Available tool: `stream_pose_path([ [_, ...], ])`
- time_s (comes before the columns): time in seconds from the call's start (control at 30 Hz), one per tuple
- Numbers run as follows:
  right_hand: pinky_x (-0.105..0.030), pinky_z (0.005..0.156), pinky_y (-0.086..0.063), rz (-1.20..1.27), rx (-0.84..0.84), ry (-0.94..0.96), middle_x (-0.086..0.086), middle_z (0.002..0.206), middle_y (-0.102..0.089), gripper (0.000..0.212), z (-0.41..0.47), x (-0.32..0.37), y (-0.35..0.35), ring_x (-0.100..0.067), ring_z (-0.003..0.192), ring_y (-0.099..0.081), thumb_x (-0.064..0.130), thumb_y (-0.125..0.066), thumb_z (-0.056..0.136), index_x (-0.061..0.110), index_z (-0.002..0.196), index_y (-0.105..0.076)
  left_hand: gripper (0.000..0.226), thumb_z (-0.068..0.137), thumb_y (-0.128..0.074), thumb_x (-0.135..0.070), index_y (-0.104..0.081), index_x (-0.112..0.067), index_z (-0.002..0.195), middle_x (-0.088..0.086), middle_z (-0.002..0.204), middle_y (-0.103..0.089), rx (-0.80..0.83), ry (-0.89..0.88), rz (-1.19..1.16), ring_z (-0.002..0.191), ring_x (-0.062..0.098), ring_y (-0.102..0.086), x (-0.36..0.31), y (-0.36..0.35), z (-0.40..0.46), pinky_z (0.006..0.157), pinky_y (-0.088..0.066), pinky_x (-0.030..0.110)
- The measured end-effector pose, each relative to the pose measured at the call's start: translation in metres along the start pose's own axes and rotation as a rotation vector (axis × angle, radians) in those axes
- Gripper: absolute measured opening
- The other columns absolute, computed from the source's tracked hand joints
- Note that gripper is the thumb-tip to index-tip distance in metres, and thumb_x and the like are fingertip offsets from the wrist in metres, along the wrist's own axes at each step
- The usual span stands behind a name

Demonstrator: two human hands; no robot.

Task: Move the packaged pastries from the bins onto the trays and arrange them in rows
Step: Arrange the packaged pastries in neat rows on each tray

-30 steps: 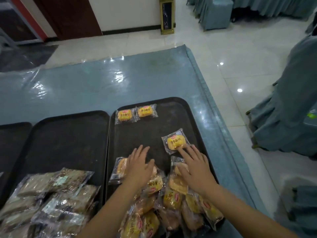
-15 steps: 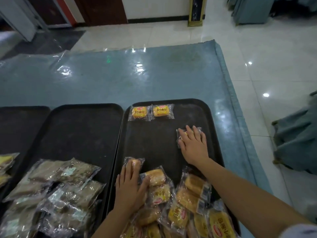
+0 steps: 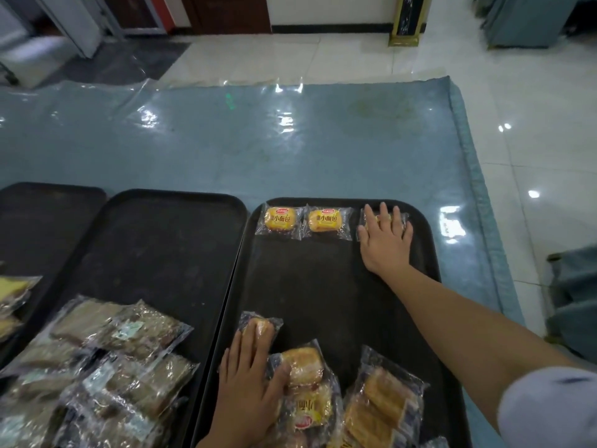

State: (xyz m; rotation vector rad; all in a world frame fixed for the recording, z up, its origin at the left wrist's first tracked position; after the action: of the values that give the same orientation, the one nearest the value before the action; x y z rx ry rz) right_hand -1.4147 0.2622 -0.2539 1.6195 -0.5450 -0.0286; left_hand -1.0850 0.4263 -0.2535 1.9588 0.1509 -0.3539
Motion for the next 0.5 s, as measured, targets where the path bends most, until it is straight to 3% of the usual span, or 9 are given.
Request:
stream_pose_path([
  [0.23, -0.053, 0.12, 0.005, -0.041, -0.058, 0.04, -0.003, 0.166, -0.001, 0.055, 0.009, 0.003, -0.003, -0.025, 0.151, 0.01, 0.047, -0.013, 0.103, 0.034, 0.157, -0.009, 0.078, 0.063, 0.023, -0.091, 0.032, -0.064, 0.136, -0.029, 0.15, 0.04, -0.002, 0.043, 0.02, 0.137, -0.002, 0.041, 0.0, -0.001, 0.002, 0.116, 0.021, 0.031],
  [0.5, -0.056, 0.12, 0.005, 0.065, -0.084, 0.017, 0.0, 0.166, 0.0, 0.059, 0.0, 0.002, 0.007, -0.022, 0.151, 0.011, 0.051, -0.02, 0.102, 0.033, 0.157, -0.006, 0.085, 0.06, 0.022, -0.092, 0.024, -0.062, 0.14, -0.028, 0.15, 0.04, 0.013, 0.027, -0.012, 0.135, -0.003, 0.044, -0.004, 0.004, 0.001, 0.113, 0.023, 0.029],
])
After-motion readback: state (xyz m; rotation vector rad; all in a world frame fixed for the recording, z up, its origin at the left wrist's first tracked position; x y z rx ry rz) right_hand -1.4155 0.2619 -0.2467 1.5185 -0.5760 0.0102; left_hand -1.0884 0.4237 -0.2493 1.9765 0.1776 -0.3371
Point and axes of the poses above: each hand's wrist, its own z-axis towards the middle knuckle, its own y-axis out of the back of the hand, x = y × z, the point moved 7 cm from there along z, towards the middle knuckle
